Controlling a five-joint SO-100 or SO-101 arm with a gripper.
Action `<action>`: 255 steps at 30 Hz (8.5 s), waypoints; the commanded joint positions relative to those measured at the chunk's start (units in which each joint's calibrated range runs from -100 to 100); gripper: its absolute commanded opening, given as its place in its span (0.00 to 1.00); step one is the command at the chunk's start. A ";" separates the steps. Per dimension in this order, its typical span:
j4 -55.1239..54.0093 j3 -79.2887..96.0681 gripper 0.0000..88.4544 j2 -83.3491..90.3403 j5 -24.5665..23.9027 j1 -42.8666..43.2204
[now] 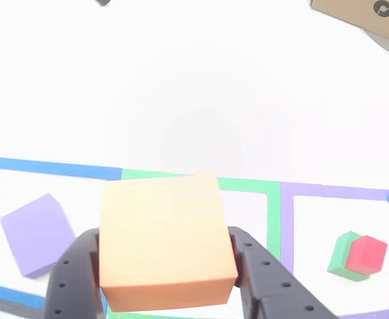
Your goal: Tower of hanoi
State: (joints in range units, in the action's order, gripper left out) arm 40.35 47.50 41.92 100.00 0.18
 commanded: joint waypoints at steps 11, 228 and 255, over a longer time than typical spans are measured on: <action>43.78 -44.50 0.12 5.36 -1.86 13.25; -64.80 20.32 0.32 -30.25 0.00 -38.62; -82.05 20.59 0.27 -46.80 0.00 -37.09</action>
State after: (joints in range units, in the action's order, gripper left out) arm -40.19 68.48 -4.94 100.00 -37.62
